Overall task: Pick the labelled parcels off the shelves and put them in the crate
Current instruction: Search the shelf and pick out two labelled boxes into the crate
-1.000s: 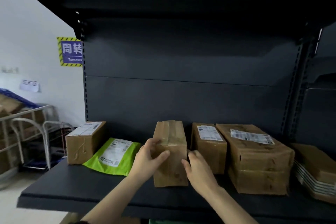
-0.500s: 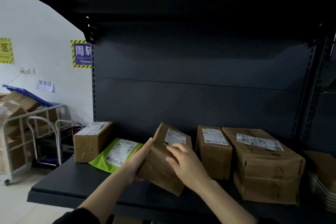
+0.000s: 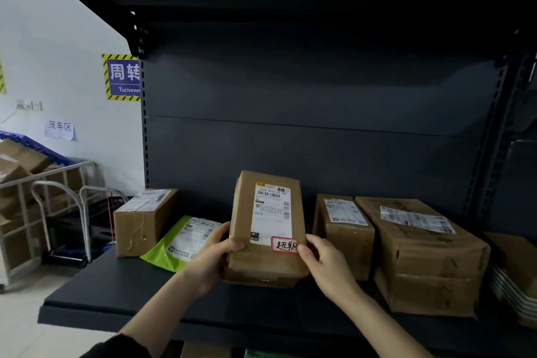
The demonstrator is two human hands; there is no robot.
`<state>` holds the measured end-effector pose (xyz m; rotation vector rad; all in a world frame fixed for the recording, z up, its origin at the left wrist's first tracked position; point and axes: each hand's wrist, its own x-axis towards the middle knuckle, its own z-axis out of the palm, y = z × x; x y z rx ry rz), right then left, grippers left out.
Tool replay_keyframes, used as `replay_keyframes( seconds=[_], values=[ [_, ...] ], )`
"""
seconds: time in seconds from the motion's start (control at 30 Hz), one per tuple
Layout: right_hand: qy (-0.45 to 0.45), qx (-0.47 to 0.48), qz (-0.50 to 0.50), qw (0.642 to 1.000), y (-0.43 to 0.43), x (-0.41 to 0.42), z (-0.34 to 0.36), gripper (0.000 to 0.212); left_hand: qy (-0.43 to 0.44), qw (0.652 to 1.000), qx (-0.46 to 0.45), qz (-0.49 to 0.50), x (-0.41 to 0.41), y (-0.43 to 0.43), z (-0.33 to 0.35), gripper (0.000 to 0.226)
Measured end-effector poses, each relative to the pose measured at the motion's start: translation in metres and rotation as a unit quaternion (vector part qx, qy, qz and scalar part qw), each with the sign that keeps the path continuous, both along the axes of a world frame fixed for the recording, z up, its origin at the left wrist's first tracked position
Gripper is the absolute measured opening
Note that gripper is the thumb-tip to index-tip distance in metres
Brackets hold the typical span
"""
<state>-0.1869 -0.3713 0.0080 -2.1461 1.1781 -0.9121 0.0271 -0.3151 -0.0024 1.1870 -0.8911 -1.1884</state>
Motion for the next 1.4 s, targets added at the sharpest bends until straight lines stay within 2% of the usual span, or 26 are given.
replay_keyframes(
  seconds=[0.07,0.13,0.3,0.43,0.57,0.77,0.9,1.0,1.17,1.4],
  values=[
    [0.018,-0.023,-0.023,0.999,-0.003,-0.005,0.0,0.046,0.003,0.999,-0.044,0.022,-0.001,-0.003,-0.006,0.102],
    [0.025,-0.03,-0.037,0.999,-0.005,-0.009,-0.002,0.047,0.01,0.998,-0.064,0.025,-0.001,-0.006,-0.011,0.107],
    [0.054,-0.089,-0.103,0.989,-0.013,-0.026,-0.001,0.049,0.008,0.997,-0.076,0.02,0.0,-0.014,-0.018,0.106],
    [0.098,-0.168,-0.204,0.96,-0.026,-0.04,0.016,0.048,0.013,0.997,-0.08,0.01,0.0,-0.021,-0.019,0.103],
    [0.137,-0.118,-0.25,0.951,-0.039,-0.043,0.023,0.058,0.03,0.997,-0.074,-0.007,0.001,-0.028,-0.02,0.095],
    [0.195,-0.065,-0.297,0.933,-0.057,-0.025,0.021,0.092,0.037,0.996,-0.079,-0.022,0.005,-0.033,-0.022,0.083],
    [0.222,-0.051,-0.317,0.92,-0.061,-0.017,0.019,0.094,0.035,0.996,-0.075,-0.026,0.008,-0.033,-0.023,0.09],
    [0.182,-0.058,-0.32,0.928,-0.056,-0.02,0.015,0.086,0.034,0.996,-0.073,-0.029,0.01,-0.031,-0.023,0.09],
    [0.107,-0.098,-0.296,0.944,-0.03,-0.031,-0.005,0.095,0.049,0.994,-0.09,-0.029,0.007,-0.029,-0.023,0.082],
    [0.03,-0.191,-0.282,0.94,-0.006,-0.042,-0.026,0.093,0.056,0.993,-0.105,-0.021,0.005,-0.026,-0.026,0.079]
  ],
)
